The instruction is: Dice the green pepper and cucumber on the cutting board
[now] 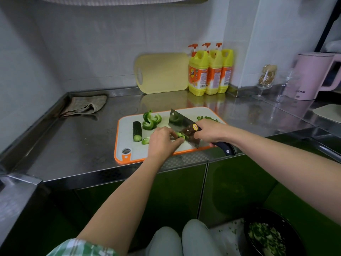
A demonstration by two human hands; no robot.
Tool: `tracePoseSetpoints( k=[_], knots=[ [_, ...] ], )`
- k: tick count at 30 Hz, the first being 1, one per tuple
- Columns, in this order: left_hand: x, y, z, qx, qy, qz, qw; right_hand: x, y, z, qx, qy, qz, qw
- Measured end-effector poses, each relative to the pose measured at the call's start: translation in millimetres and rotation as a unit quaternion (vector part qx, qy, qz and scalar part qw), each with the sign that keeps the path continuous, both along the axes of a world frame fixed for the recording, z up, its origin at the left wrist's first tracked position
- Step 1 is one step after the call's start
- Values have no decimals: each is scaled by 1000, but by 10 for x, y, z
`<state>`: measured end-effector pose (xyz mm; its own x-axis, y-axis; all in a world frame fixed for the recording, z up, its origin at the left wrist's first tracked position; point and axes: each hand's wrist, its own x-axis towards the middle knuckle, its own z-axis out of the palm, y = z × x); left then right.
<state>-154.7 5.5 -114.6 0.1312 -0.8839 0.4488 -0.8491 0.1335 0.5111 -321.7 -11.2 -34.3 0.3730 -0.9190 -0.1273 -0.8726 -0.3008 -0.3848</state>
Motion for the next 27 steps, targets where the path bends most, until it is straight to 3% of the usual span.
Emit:
tracePoseSetpoints(
  k=[5, 10, 15, 27],
  knots=[
    [0, 18, 11, 2, 6, -4, 1000, -1, 0, 89, -27, -38, -23, 999],
    [-13, 14, 7, 2, -11, 0, 1000, -31, 39, 117, -14, 0, -11, 1000],
    [-16, 3, 12, 2, -9, -8, 1000, -74, 29, 116, -27, -34, -32, 999],
    [-34, 82, -5, -34, -2, 24, 999, -19, 132, 138, -9, 2, 9, 1000]
  ],
)
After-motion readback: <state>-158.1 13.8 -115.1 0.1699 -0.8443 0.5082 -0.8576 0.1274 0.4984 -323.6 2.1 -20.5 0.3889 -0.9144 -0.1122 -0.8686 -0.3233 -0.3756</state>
